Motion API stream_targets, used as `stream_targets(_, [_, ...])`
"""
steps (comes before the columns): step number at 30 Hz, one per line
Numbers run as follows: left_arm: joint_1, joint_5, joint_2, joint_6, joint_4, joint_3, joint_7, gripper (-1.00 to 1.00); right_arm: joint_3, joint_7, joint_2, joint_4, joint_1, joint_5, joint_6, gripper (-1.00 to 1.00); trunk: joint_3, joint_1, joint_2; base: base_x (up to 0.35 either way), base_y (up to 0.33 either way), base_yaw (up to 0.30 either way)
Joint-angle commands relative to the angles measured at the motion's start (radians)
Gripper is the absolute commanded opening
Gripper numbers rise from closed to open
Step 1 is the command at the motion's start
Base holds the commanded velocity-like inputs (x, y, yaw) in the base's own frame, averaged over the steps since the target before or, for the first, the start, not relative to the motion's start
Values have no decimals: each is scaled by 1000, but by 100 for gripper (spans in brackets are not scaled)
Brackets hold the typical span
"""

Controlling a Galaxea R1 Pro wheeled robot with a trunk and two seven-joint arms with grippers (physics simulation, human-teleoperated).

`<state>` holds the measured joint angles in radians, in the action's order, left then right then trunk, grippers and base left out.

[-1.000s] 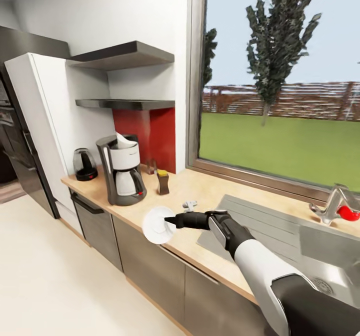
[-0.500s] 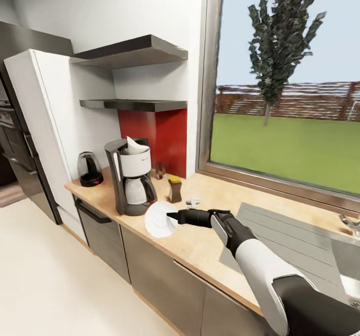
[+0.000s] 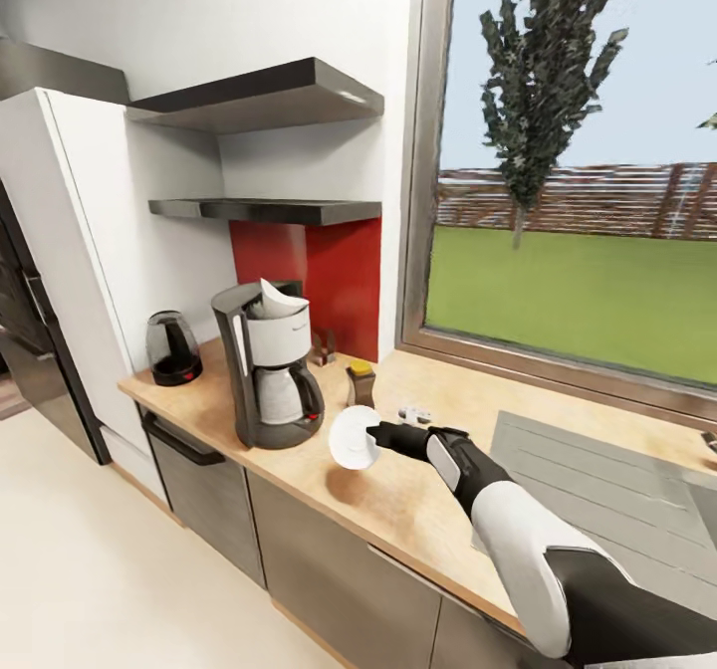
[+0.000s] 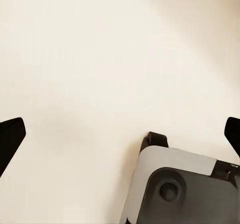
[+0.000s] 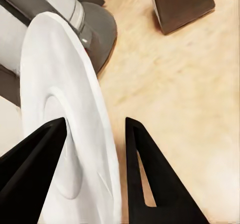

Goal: Set up a coffee station on the kitchen countertop: keep the coffee maker on the countertop, move the bottle of coffee from the kitchen shelf to the counter next to the coffee maker, place a paper coffee filter on top of the coffee maker, put the saucer next to the coffee maker with the coffee cup on the saucer, and place the electric kettle next to the coffee maker.

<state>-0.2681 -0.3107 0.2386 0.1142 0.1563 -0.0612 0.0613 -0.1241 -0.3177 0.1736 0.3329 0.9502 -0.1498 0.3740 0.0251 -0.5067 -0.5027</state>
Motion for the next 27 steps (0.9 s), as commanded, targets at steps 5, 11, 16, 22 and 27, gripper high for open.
stream_targets(5, [0, -9, 1, 6, 2, -6, 2, 100, -12, 14, 1, -71, 1, -136, 9, -100, 2, -1, -2, 25, 27, 0])
stream_targets(11, [0, -9, 2, 5, 2, -6, 2, 100, -11, 13, 0, -150, 1, -242, 8, -100, 2, -1, -2, 1, 1, 0])
stream_targets(16, [0, -9, 2, 7, 1, -6, 2, 100, -11, 15, -3, -207, 1, -246, 7, -100, 2, -1, -2, 92, 20, 0])
stream_targets(22, [0, -9, 2, 7, 1, -6, -2, 100, -11, 107, -7, -212, 1, -249, 5, -100, 2, -1, -2, 186, 19, 0])
stream_targets(27, [0, -10, 2, 8, 1, -6, -13, 100, -11, 181, -6, -210, 1, -252, 3, -100, 2, -1, -2, 15, 1, 0])
